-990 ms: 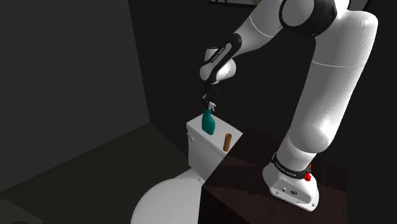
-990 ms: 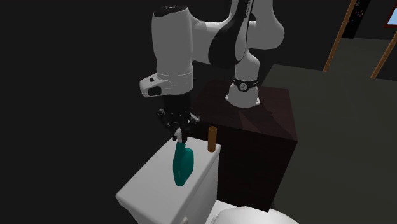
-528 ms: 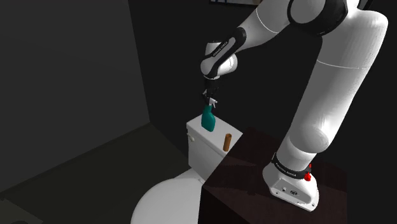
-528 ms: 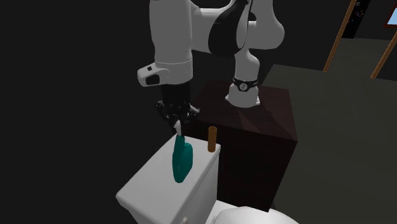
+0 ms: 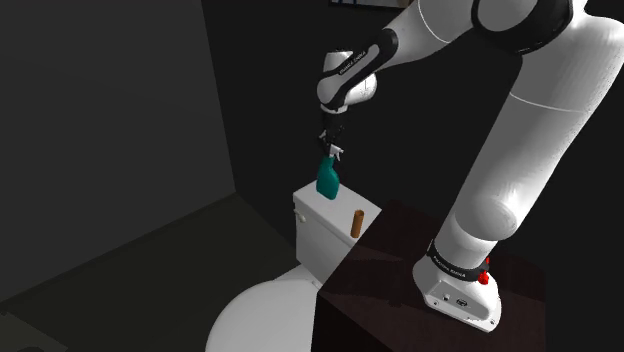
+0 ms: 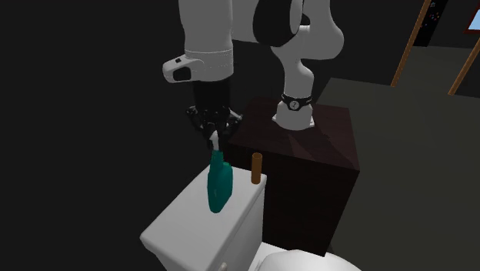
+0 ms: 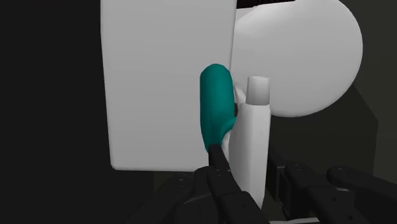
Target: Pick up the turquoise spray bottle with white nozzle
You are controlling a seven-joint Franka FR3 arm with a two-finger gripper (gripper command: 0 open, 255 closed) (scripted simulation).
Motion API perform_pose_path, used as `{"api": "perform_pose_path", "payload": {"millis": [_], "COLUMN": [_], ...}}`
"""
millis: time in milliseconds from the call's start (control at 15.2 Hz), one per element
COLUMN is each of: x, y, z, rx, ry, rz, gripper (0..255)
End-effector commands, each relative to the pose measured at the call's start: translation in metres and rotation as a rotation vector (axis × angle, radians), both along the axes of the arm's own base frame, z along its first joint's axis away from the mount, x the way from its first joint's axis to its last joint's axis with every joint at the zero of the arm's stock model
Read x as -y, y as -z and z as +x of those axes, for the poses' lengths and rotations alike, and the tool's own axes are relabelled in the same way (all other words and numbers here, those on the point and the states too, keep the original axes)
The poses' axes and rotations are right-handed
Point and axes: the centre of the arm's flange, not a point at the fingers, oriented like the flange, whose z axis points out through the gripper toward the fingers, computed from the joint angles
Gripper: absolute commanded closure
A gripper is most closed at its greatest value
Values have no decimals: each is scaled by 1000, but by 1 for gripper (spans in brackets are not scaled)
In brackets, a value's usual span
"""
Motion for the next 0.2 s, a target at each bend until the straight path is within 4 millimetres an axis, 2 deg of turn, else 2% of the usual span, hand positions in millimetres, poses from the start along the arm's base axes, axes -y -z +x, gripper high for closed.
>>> {"api": "perform_pose_path", "payload": {"millis": [0, 132], "x": [0, 0], "y": [-11, -12], "z": [1, 1], "rx": [0, 0], "ry": [0, 0], "rz": [0, 0], "gripper": [255, 255]}}
